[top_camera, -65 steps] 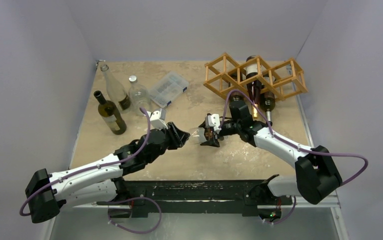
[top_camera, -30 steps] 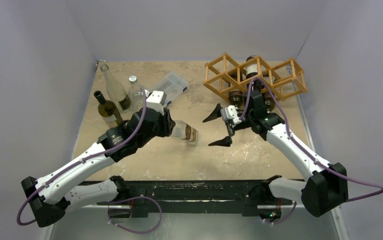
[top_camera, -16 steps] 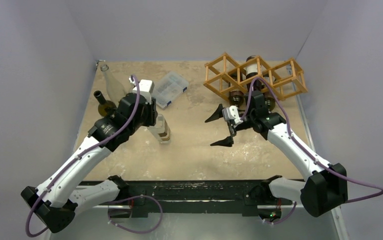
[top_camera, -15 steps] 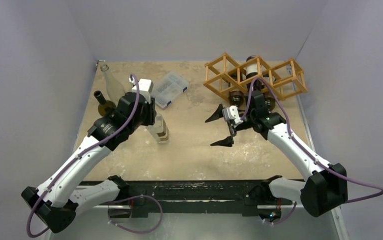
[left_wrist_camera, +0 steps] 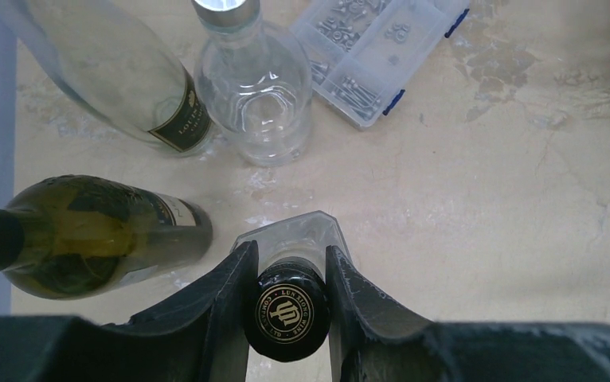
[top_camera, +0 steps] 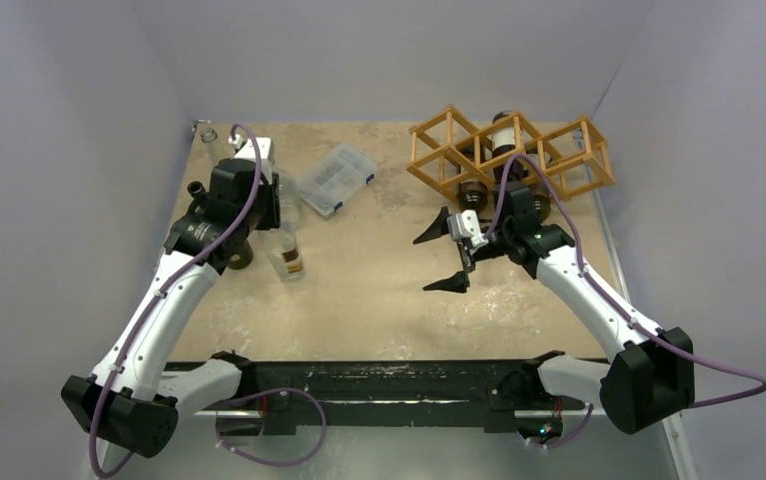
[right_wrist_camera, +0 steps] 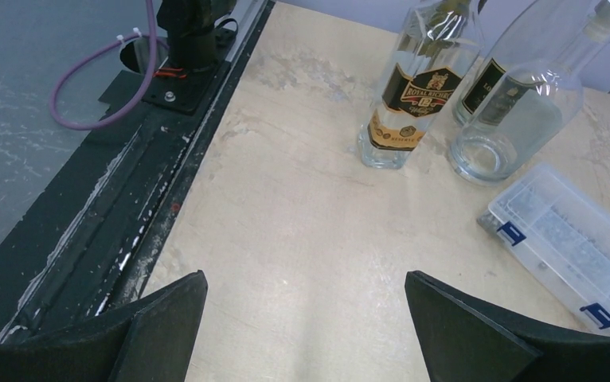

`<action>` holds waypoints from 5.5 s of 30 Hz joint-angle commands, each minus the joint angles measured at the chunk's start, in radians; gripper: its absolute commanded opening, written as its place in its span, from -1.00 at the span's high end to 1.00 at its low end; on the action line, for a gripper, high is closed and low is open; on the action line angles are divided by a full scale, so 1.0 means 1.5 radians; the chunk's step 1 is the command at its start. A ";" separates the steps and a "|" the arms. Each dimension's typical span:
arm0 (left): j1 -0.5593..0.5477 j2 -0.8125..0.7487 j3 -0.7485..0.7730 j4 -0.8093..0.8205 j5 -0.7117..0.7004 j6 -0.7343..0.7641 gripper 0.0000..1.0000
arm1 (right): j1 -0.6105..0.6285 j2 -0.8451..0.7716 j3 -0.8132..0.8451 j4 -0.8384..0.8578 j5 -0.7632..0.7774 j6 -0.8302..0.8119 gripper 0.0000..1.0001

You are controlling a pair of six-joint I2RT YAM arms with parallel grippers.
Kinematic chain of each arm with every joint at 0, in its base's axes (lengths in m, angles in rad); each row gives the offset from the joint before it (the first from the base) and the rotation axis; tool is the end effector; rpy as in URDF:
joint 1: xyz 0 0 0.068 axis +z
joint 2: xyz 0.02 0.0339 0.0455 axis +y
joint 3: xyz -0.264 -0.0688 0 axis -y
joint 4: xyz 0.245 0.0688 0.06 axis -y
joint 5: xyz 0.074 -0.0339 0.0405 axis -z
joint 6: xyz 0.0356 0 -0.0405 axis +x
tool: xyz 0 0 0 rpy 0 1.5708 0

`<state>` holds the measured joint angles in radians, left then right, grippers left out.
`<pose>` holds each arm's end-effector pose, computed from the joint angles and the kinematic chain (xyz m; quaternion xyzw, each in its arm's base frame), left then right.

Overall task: Take the wine bottle off the wine rack
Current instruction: Pick up the wine bottle from the wine rack, then place the wine bottle at the center of the board, then pick up the wine bottle from the wine rack.

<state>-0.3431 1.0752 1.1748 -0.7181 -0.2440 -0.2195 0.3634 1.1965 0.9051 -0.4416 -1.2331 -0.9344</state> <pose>0.2107 -0.0661 0.3669 -0.0012 0.8839 -0.0224 0.4671 0.2116 0.1164 0.2889 -0.6378 0.4517 0.4134 0.4672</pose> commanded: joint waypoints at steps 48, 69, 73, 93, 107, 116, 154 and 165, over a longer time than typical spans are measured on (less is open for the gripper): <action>0.126 -0.129 0.037 0.080 0.267 -0.093 -1.00 | -0.051 -0.084 0.137 -0.280 0.142 -0.080 -0.98; -0.155 -0.165 -0.134 0.231 0.349 -0.230 -0.88 | -0.344 -0.167 0.081 -0.017 0.233 0.390 -0.98; -0.198 -0.139 -0.164 0.281 0.328 -0.255 -0.99 | -0.396 -0.172 0.042 0.047 0.306 0.483 -0.98; -0.243 -0.069 -0.277 0.469 0.339 -0.349 -1.00 | -0.476 -0.055 -0.019 0.157 0.421 0.584 -0.98; -0.256 -0.040 -0.298 0.510 0.327 -0.355 -1.00 | -0.500 0.043 -0.032 0.230 0.506 0.580 -0.98; -0.261 -0.042 -0.295 0.496 0.305 -0.343 -1.00 | -0.499 0.115 -0.020 0.255 0.531 0.592 -0.91; -0.262 -0.034 -0.304 0.504 0.286 -0.336 -1.00 | -0.487 0.245 -0.006 0.231 0.460 0.610 -0.35; -0.262 -0.044 -0.312 0.507 0.280 -0.338 -1.00 | -0.487 0.248 -0.012 0.235 0.453 0.618 -0.22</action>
<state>-0.7300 1.0283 0.7216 -0.0082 0.1921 -0.7380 -0.3714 1.5661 0.8692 -0.1104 -0.5209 -0.0212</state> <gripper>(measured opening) 0.998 0.624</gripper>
